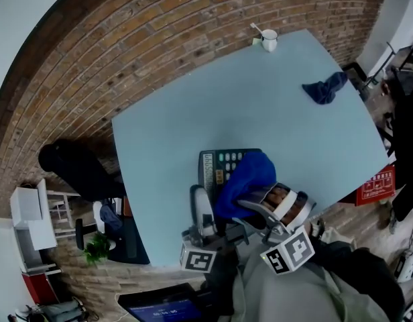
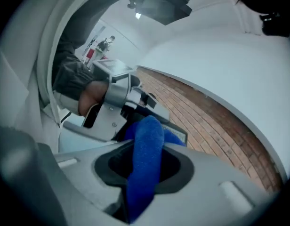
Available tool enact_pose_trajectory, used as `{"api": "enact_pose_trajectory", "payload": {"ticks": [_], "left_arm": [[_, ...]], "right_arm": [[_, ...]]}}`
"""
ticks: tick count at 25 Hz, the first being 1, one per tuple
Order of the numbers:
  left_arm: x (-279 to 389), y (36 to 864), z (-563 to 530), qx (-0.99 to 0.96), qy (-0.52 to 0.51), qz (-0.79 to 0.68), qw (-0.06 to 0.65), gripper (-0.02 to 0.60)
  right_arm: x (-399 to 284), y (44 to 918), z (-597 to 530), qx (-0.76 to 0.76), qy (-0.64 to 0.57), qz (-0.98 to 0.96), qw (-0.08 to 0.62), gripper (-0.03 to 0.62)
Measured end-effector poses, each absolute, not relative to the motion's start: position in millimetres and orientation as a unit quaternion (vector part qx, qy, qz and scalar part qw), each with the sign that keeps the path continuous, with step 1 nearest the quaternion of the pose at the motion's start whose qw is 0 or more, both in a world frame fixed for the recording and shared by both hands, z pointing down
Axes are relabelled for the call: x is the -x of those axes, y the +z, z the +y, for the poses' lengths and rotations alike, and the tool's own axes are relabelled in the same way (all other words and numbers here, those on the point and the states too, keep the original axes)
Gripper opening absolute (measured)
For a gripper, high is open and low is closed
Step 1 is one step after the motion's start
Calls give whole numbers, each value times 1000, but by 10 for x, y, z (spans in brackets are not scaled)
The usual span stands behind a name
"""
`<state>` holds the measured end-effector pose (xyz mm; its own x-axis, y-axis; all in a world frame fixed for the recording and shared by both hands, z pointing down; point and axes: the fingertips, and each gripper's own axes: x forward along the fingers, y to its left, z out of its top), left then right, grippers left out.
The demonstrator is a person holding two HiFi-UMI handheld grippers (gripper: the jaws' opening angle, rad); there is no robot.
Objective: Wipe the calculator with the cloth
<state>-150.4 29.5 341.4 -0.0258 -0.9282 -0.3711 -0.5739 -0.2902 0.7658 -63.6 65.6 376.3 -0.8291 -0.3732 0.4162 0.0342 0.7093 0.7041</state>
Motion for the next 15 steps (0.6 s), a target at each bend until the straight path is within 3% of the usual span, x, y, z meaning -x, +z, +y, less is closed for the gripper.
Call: {"api": "enact_pose_trajectory", "payload": {"ticks": [8, 15], "left_arm": [[1599, 3415, 311, -656, -478, -540, 223, 40], [1562, 3296, 317, -660, -525, -480, 243, 40]], "right_arm": [[-2, 3915, 419, -159, -317, -898, 259, 95], [-238, 3526, -151, -240, -167, -947, 132, 95]]}}
